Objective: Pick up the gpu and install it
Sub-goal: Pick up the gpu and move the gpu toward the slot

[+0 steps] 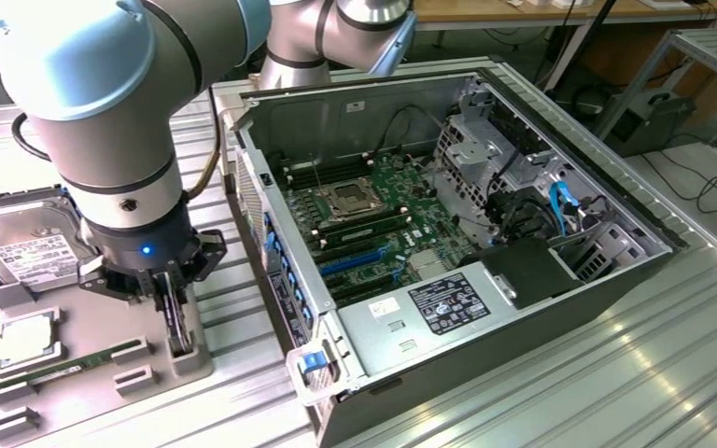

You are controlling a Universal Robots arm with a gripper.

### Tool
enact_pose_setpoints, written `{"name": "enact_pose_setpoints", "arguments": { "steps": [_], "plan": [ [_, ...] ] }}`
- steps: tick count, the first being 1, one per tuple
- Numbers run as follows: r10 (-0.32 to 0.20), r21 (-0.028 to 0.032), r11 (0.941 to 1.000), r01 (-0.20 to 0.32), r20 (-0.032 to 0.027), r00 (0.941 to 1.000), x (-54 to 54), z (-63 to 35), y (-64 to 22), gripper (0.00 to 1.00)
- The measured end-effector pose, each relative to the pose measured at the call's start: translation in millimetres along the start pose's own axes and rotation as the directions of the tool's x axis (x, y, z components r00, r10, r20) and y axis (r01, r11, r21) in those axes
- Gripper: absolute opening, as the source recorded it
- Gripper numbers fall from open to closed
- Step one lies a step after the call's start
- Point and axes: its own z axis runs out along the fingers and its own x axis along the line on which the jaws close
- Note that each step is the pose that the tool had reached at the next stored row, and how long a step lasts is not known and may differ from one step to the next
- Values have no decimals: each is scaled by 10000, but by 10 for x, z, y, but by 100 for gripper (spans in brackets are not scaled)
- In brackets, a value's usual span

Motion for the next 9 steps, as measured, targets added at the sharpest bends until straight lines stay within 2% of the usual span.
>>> {"name": "enact_pose_setpoints", "arguments": {
  "steps": [9],
  "plan": [
    [0,1,10000,0,-1,10000,1,-149,8,27]
  ]
}}
